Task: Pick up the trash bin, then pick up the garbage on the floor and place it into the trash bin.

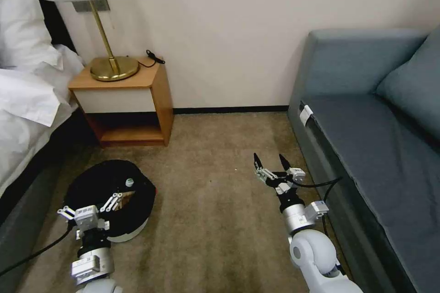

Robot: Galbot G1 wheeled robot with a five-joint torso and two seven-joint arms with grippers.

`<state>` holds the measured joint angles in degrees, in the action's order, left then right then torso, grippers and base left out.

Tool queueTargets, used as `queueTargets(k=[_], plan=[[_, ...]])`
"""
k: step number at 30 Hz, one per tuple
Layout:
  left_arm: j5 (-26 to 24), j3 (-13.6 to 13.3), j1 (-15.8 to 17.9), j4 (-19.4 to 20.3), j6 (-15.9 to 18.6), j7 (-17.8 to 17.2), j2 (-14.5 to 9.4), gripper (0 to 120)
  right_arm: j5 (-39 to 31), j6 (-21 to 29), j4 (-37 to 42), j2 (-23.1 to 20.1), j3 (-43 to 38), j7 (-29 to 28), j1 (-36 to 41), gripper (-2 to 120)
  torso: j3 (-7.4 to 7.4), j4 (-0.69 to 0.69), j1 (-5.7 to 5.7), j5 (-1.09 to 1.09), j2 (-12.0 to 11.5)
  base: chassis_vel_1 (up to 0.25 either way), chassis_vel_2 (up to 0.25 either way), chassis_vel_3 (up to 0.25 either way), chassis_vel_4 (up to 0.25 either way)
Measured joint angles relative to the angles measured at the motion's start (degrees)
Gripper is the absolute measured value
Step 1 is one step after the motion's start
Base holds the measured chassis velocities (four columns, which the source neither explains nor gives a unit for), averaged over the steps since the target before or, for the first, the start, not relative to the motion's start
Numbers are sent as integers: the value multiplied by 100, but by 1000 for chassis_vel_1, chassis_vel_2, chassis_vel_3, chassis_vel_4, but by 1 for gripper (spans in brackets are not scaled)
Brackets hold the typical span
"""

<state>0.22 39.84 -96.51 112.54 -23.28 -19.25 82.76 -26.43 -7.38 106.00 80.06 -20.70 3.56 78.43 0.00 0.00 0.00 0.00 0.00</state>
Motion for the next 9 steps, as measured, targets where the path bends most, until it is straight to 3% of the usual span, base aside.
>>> queueTargets(k=[9], plan=[[-10, 1, 1, 0, -5, 0, -2, 100, 0, 0, -4, -3, 5, 0, -4, 100, 0, 0, 0, 0, 0, 0, 0, 0, 0]])
